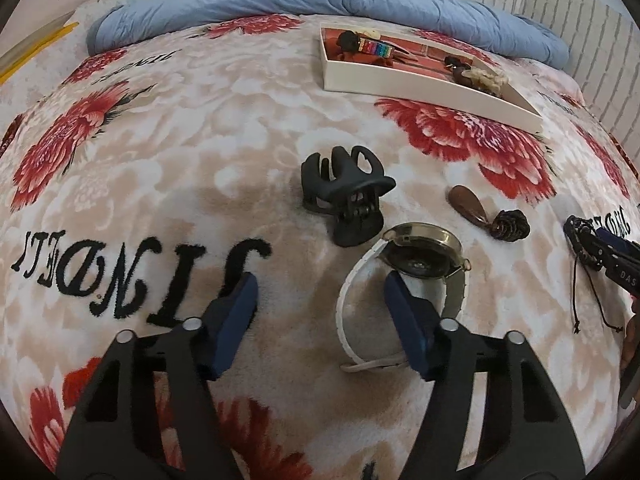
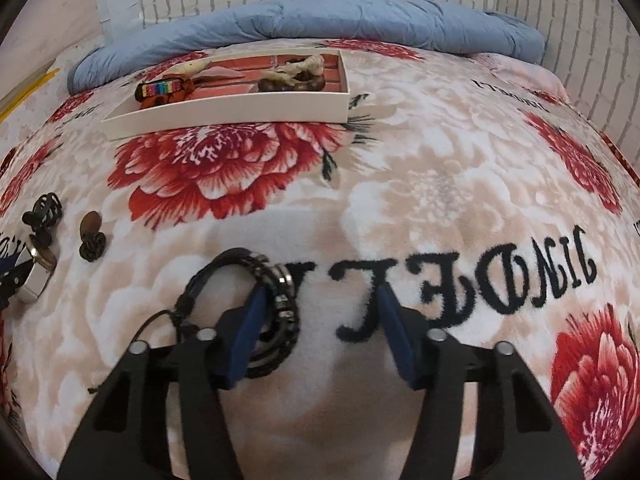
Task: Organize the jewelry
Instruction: 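Grasp the white-strap watch with the left tool while the right tool grasps the black cord bracelet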
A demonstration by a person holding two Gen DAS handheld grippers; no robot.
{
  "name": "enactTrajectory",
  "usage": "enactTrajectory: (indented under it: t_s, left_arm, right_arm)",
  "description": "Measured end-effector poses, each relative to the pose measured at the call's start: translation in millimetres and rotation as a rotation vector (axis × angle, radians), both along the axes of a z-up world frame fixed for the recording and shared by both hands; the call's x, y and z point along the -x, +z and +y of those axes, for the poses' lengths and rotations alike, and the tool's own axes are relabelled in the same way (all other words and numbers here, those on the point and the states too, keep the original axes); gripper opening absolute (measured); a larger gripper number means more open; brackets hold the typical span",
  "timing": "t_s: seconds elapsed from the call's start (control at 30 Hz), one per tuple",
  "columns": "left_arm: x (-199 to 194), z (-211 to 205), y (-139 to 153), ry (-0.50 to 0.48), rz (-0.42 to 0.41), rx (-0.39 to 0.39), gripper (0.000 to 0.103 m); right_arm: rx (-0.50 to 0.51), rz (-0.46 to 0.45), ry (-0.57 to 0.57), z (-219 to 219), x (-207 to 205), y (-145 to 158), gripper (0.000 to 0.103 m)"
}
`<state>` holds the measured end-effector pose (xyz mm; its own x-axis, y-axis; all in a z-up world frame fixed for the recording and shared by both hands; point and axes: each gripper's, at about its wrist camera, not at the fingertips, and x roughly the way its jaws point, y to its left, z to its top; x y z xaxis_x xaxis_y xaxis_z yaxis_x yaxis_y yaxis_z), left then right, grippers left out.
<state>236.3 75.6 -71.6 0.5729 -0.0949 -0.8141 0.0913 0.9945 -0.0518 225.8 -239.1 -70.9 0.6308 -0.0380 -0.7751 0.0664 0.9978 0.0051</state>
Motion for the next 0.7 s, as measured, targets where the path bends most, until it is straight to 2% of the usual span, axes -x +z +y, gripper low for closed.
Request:
enactTrajectory:
  t_s: [0.1, 0.23, 0.43, 0.7]
  left_arm:
    - [0.3, 1.5, 0.4, 0.002, -0.003, 0.010, 0.057]
    - [2.1, -3.6, 1.6, -0.032, -0.013, 0.006, 0.035]
    - [3.5, -7.3, 1.5, -0.069, -0.009, 0.027, 0.020]
    - [5.6, -4.6, 0.8, -0.083, -0.008, 0.066, 0.011]
  right_arm:
    - [0.003, -0.001, 0.011, 1.9, -0.7, -0.3, 0.044]
    - [0.015, -0.001, 0.029, 5.9, -0.4, 0.0, 0.034]
    - [0.040, 0.001, 0.058, 14.1, 0.8, 1.0, 0.023]
    - [0.049, 0.006, 0.075, 18.6, 0.7, -0.1, 0.016]
